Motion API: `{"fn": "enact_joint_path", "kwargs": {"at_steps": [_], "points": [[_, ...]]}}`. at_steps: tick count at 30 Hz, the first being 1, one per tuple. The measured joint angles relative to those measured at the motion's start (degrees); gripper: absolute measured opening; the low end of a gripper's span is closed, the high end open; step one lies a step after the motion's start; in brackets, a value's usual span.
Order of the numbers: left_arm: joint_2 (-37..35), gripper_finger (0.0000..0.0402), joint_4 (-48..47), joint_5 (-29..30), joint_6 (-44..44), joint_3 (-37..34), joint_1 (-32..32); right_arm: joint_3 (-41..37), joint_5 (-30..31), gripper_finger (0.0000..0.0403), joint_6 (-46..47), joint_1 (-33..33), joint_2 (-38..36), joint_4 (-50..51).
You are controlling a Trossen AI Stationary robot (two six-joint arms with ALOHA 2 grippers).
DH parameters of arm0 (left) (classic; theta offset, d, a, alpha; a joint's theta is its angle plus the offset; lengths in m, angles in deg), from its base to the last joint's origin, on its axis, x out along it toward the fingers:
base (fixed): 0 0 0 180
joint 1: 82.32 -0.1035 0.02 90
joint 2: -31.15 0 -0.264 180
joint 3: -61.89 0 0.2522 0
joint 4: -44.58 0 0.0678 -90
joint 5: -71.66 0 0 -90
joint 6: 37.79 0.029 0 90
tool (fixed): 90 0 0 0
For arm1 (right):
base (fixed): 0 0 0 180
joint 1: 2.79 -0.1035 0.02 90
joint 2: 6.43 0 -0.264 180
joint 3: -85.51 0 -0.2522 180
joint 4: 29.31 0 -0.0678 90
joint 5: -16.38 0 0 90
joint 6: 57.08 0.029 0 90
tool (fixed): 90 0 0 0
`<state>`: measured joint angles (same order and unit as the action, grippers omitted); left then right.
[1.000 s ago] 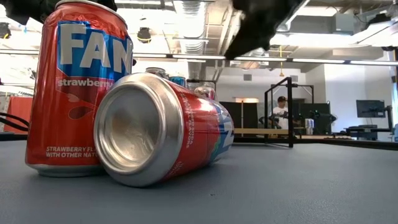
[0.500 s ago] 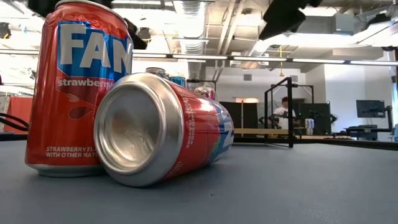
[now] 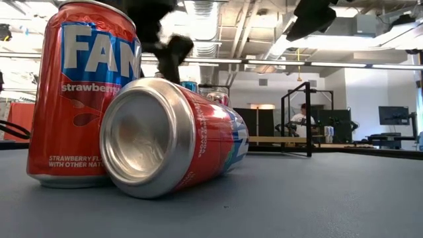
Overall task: Place canned beverage on shelf
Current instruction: Put the silver soda can aligned with the other silver soda cans on the shelf
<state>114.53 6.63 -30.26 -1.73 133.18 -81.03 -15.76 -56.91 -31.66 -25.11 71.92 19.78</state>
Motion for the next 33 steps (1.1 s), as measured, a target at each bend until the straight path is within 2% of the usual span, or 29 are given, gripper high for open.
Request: {"fn": "enact_joint_path", "kwargs": {"at_steps": [5, 8, 10, 13, 18, 24, 31, 33], "points": [[6.87, 0.0275, 0.96, -0.55, 3.39, 2.92, -2.58, 0.02, 0.17, 0.0255, 1.41, -0.95, 0.02, 0.79], [10.11, 0.0275, 0.60, 1.26, 5.18, 4.77, -3.40, 0.01, 0.17, 0.0255, 2.80, -1.43, 0.02, 1.23], [11.65, 0.0275, -0.07, 0.01, 6.38, 5.76, -3.62, 0.00, 0.17, 0.0255, 3.59, -1.86, 0.02, 1.47], [13.64, 0.0277, -0.56, -1.40, 8.67, 5.90, -3.39, 0.01, 0.17, 0.0255, 4.58, -2.41, 0.02, 2.60], [17.91, 0.0294, 0.88, -0.14, 9.70, 6.03, -3.34, 0.01, 0.17, 0.0255, 4.75, -2.50, 0.04, 3.38], [18.87, 0.0310, 2.92, 0.66, 8.32, 5.98, -3.22, 0.00, 0.17, 0.0255, 4.79, -2.45, 0.04, 3.41], [21.20, 0.0304, 1.38, 0.85, 9.92, 6.12, -2.94, 0.02, 0.15, 0.0255, 4.75, -2.43, 0.07, 3.48], [22.17, 0.0304, 1.39, 2.78, 10.45, 6.18, -2.19, 0.01, 0.15, 0.0255, 4.87, -2.43, 0.07, 3.46]]}}
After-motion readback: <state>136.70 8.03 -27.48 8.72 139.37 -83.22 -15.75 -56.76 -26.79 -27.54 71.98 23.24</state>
